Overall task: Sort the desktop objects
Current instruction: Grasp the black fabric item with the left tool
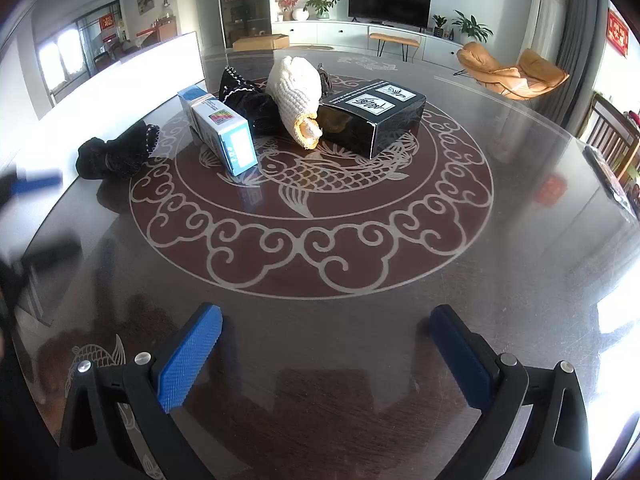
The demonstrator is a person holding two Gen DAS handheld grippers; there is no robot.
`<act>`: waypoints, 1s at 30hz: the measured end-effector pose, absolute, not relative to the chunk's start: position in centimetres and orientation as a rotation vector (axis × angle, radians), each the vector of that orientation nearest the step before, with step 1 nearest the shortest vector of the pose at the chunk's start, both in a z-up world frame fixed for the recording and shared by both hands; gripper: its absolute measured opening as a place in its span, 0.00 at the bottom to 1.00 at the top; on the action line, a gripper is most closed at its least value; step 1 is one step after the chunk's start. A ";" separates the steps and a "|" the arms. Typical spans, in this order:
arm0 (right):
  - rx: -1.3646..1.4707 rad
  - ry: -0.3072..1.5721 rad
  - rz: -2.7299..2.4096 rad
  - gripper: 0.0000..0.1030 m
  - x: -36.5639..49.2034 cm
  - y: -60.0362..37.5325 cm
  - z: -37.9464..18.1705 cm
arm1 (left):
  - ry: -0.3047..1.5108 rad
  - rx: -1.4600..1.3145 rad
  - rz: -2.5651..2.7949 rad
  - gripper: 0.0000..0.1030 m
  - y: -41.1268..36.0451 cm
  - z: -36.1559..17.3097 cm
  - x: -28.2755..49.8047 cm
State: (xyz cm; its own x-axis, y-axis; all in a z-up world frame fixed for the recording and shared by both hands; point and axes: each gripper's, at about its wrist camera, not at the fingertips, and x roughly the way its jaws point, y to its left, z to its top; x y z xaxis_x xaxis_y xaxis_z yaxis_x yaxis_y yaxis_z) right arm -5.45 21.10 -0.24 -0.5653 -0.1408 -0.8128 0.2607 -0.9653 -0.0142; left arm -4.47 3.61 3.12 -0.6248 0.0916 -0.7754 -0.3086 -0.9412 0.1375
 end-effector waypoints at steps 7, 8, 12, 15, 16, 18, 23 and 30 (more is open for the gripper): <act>1.326 0.194 -2.587 1.00 -5.5 21.2 -0.3 | 0.348 -1.341 2.615 1.00 1.6 2.7 -13.0; 1.326 0.194 -2.587 1.00 -5.4 21.2 -0.2 | 0.337 -1.365 2.613 1.00 1.2 1.6 -13.9; 1.326 0.194 -2.587 1.00 -5.4 21.1 -0.2 | 0.362 -1.432 2.600 1.00 0.2 -1.4 -14.4; 1.326 0.194 -2.587 1.00 -5.4 21.1 -0.2 | 0.175 -1.368 2.568 0.65 -1.0 -1.5 -13.2; 1.326 0.194 -2.587 1.00 -5.4 21.1 -0.2 | 0.165 -1.348 2.583 0.59 -1.1 -1.5 -12.6; 1.326 0.194 -2.587 1.00 -5.4 21.1 -0.2 | 0.117 -1.324 2.608 0.54 -1.5 -1.5 -11.1; 1.326 0.194 -2.587 1.00 -5.4 21.1 -0.2 | -0.006 -1.335 2.745 0.54 -2.7 -2.1 -7.3; 1.326 0.197 -2.589 1.00 -4.8 20.4 -0.2 | 0.050 -1.346 2.776 0.55 -2.2 -2.4 -6.6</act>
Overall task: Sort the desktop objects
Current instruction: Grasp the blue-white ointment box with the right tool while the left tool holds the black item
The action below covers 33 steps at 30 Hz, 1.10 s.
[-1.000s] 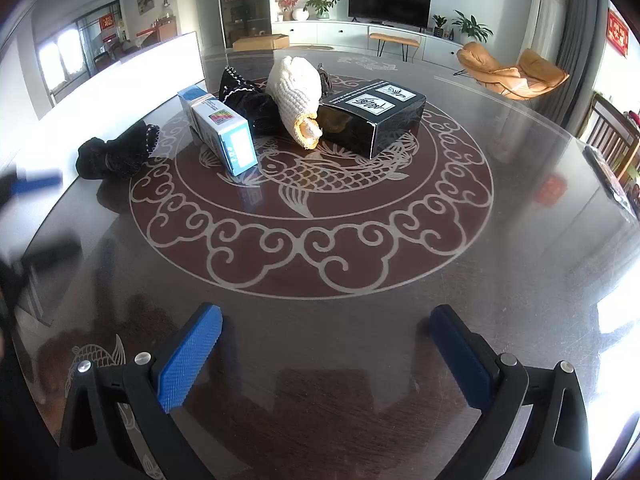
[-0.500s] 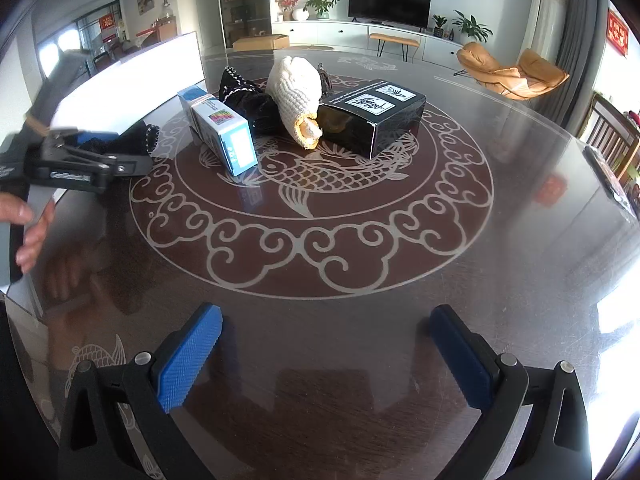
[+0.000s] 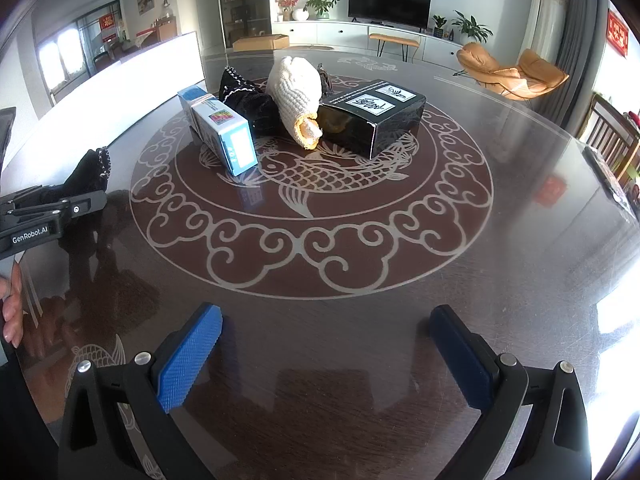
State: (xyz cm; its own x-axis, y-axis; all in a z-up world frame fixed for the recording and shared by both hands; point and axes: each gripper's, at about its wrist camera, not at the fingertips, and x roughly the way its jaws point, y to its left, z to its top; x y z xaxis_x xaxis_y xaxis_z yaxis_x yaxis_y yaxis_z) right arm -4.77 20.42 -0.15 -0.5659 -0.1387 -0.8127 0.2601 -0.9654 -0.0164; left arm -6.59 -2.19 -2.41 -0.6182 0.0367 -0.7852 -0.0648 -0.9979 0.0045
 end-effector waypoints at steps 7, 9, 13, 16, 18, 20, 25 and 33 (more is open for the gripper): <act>1.265 0.201 -2.468 1.00 -7.6 17.6 1.0 | 0.038 -1.340 2.770 0.56 -2.2 -2.2 -6.5; 1.178 0.242 -2.493 1.00 -9.1 16.0 2.6 | 0.031 -1.338 2.769 0.56 -2.2 -2.1 -6.3; 1.086 0.237 -2.473 0.93 -13.1 12.7 4.9 | 0.007 -1.332 2.763 0.57 -2.4 -2.0 -6.2; 1.160 0.258 -2.384 0.53 -15.0 10.3 4.0 | 0.003 -1.331 2.761 0.57 -2.4 -1.9 -6.1; 1.238 0.289 -2.320 0.43 -15.8 9.2 2.7 | 0.005 -1.331 2.760 0.57 -2.4 -1.9 -6.1; 1.272 0.336 -2.300 0.22 -15.6 8.6 1.4 | 0.006 -1.330 2.758 0.57 -2.4 -1.9 -6.1; 1.300 -0.024 -2.239 0.22 -14.4 11.2 0.8 | -0.003 -1.328 2.753 0.58 -2.3 -2.0 -6.1; 1.403 -0.728 -2.006 0.25 -7.6 22.2 -2.3 | 0.016 -1.330 2.755 0.59 -2.0 -2.0 -6.1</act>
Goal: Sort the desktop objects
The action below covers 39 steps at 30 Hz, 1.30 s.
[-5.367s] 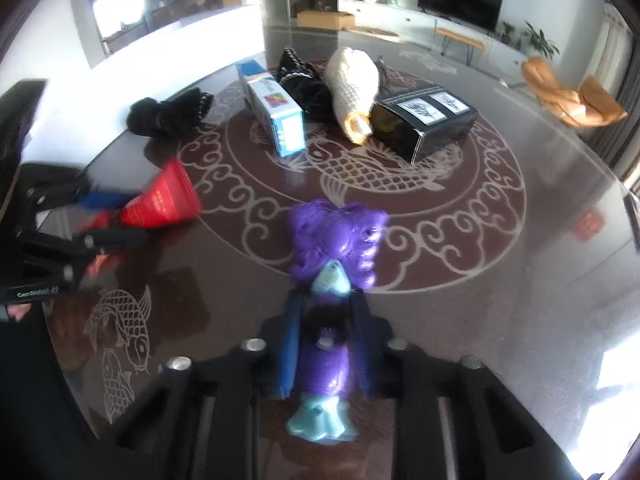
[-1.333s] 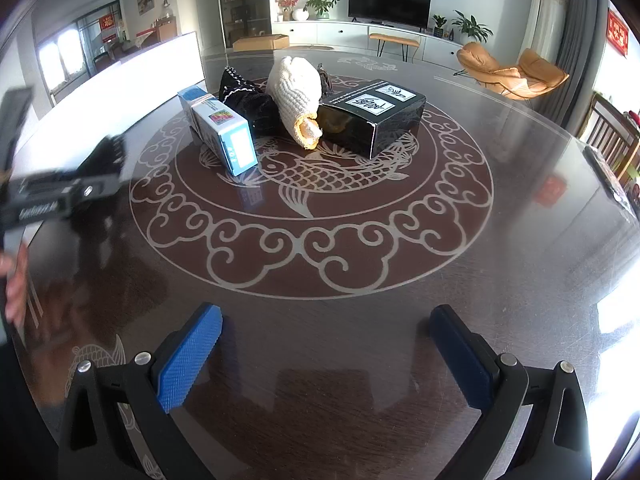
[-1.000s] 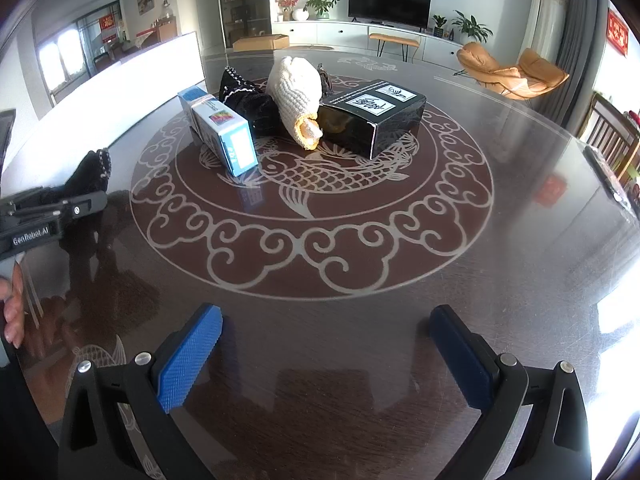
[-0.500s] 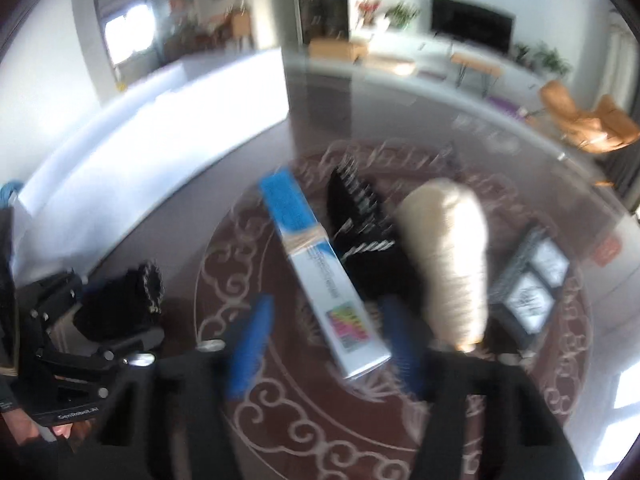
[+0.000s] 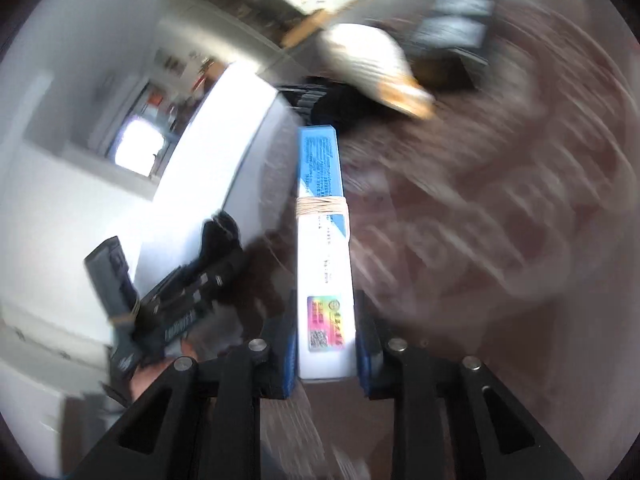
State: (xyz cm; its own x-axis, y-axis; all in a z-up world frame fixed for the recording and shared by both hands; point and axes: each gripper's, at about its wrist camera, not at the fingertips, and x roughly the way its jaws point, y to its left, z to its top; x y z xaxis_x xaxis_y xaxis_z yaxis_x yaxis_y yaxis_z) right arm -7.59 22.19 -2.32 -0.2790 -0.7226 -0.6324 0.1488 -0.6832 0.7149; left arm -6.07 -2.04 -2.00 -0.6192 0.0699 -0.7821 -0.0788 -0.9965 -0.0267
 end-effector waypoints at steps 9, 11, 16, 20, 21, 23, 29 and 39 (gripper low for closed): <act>1.279 -0.225 -2.432 0.92 -4.5 24.1 1.6 | 0.036 -1.336 2.758 0.59 -1.8 -2.0 -6.1; 1.292 -0.105 -2.406 0.92 -5.0 22.8 1.5 | 0.038 -1.336 2.759 0.59 -1.8 -2.1 -6.2; 1.346 0.235 -2.468 0.98 -5.5 17.8 -0.8 | 0.045 -1.339 2.762 0.61 -1.8 -2.2 -6.2; 1.339 0.245 -2.496 1.00 -6.5 16.7 -1.2 | 0.049 -1.340 2.761 0.63 -1.7 -2.3 -6.2; 1.334 0.241 -2.500 1.00 -6.4 16.8 -1.2 | 0.055 -1.344 2.761 0.66 -1.7 -2.3 -6.3; 1.314 0.232 -2.513 1.00 -6.3 17.0 -1.1 | 0.052 -1.362 2.761 0.74 -1.7 -2.5 -6.4; 1.297 0.228 -2.530 1.00 -6.6 16.3 -1.6 | 0.053 -1.365 2.759 0.76 -1.7 -2.6 -6.5; 1.304 0.231 -2.526 1.00 -6.8 16.1 -1.8 | 0.064 -1.391 2.736 0.92 -1.7 -2.7 -6.5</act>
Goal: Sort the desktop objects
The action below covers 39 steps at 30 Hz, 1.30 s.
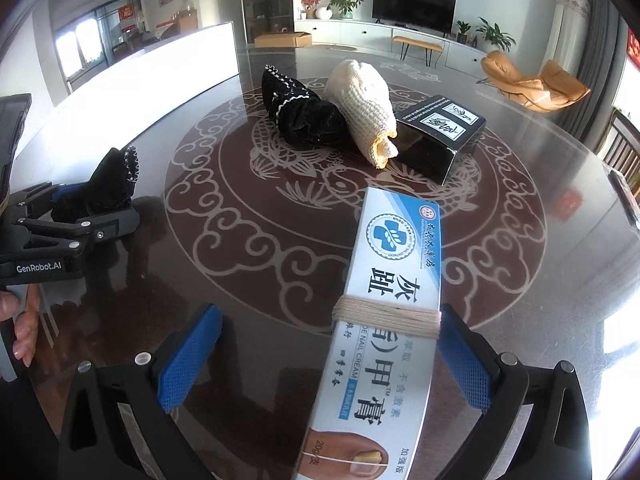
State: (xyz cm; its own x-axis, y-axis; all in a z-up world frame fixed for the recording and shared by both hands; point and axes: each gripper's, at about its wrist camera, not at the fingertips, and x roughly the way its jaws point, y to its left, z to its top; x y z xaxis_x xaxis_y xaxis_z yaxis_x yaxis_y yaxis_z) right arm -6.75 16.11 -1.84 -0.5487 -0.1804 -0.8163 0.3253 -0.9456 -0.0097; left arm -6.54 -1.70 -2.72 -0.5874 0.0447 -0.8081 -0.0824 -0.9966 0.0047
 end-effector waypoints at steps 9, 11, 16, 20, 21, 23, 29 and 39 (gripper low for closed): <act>1.545 0.331 -2.319 1.00 -9.3 15.6 -1.4 | 0.072 -1.417 2.715 1.00 -1.6 -2.9 -6.7; 1.533 0.338 -2.314 1.00 -9.3 15.9 -1.4 | 0.074 -1.417 2.715 1.00 -1.6 -2.9 -6.7; 1.372 0.309 -2.396 1.00 -7.7 17.1 -1.5 | 0.072 -1.418 2.718 1.00 -1.6 -2.9 -6.7; 1.247 0.294 -2.434 1.00 -6.8 17.7 -1.8 | 0.060 -1.423 2.747 1.00 -1.4 -2.9 -6.8; 1.248 0.296 -2.435 1.00 -6.8 17.7 -1.8 | 0.049 -1.424 2.754 1.00 -1.4 -3.0 -6.8; 1.248 0.295 -2.435 1.00 -6.8 17.8 -1.8 | 0.044 -1.423 2.753 1.00 -1.5 -3.1 -6.8; 1.247 0.295 -2.435 1.00 -6.8 17.9 -1.8 | 0.040 -1.415 2.761 1.00 -1.5 -3.2 -6.7; 1.247 0.295 -2.435 1.00 -6.7 17.9 -1.8 | 0.040 -1.414 2.762 1.00 -1.5 -3.2 -6.8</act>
State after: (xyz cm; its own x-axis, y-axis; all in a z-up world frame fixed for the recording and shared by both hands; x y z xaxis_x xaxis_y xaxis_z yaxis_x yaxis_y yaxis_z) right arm -6.71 17.90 -1.81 -0.5299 -0.2426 -0.8126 0.4298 -0.9029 -0.0108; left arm -6.76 -1.53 -3.16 -0.5839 0.0225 -0.8115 -0.0462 -0.9989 0.0056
